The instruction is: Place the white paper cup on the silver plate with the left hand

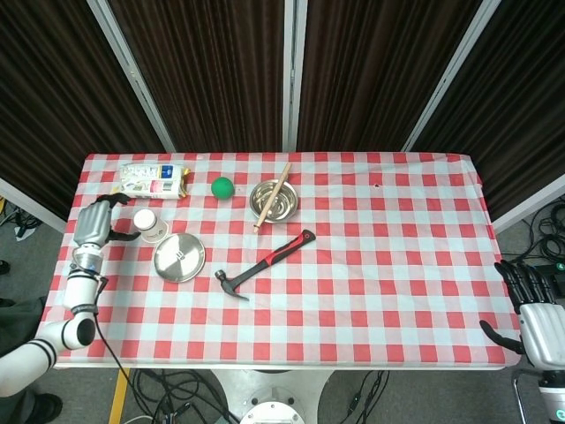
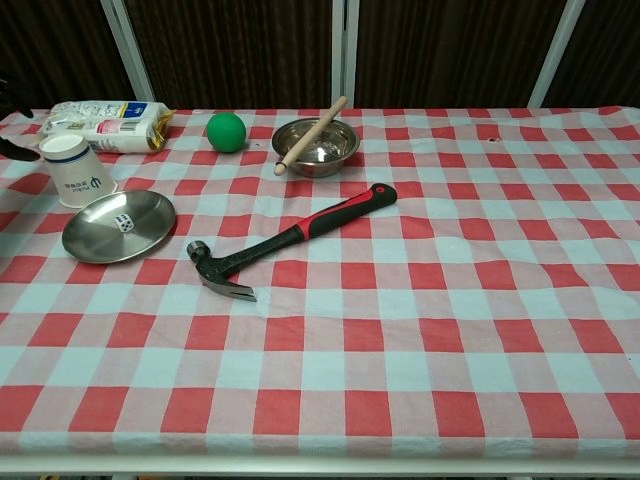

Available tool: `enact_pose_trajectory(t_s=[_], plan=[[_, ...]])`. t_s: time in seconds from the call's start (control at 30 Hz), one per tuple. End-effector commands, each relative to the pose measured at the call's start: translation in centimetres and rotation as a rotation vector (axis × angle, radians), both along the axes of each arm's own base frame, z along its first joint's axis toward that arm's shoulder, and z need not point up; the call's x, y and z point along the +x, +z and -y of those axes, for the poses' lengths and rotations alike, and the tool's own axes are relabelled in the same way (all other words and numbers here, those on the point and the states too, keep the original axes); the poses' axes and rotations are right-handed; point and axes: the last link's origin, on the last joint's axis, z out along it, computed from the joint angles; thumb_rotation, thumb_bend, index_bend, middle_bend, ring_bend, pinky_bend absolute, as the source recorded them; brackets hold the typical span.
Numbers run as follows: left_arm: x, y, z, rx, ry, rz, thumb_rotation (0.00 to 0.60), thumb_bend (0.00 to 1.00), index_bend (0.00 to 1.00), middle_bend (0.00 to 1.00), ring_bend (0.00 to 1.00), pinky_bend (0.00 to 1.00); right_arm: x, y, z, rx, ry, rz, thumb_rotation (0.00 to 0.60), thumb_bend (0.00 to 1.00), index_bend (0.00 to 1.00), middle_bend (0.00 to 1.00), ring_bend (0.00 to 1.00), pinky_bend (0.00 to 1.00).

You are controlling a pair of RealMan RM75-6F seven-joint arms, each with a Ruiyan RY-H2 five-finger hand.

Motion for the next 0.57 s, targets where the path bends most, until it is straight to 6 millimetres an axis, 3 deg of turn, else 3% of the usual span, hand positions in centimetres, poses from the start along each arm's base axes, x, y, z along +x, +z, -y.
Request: enact_pose_trajectory(t_s=[0.03, 0.3, 0.4, 0.57], plan=[[-1.5, 2.9, 3.9, 0.030, -0.044, -0.084, 0.600, 0.08, 0.28, 0.29, 0.18, 0.29, -0.1, 0.1, 0.0, -0.002, -0.002, 0.000, 0.600, 0.12, 0.00, 0.07, 0.00, 0.00], [-3.6, 6.7, 13.5, 0.115, -0.053, -0.120, 0.600, 0.06, 0.28, 0.29, 0.18, 0.27, -0.5, -0.3, -0.1, -0.003, -0.005, 0.015, 0.600, 0.12, 0.00, 0.07, 0.00, 0.00], [-3.8, 7.2, 16.9, 0.123, -0.044, -0.140, 0.600, 0.06, 0.28, 0.29, 0.17, 0.27, -0.6, -0.6, -0.3, 0.002, 0.000, 0.022, 0.600, 0.12, 0.00, 0.07, 0.00, 0.00], [-3.5, 7.5, 20.8, 0.144, -0.021, -0.141, 0.600, 0.06, 0.28, 0.29, 0.18, 0.27, -0.4, -1.1, -0.4, 0.012, 0.018, 0.022, 0.600, 0.12, 0.00, 0.07, 0.00, 0.00]])
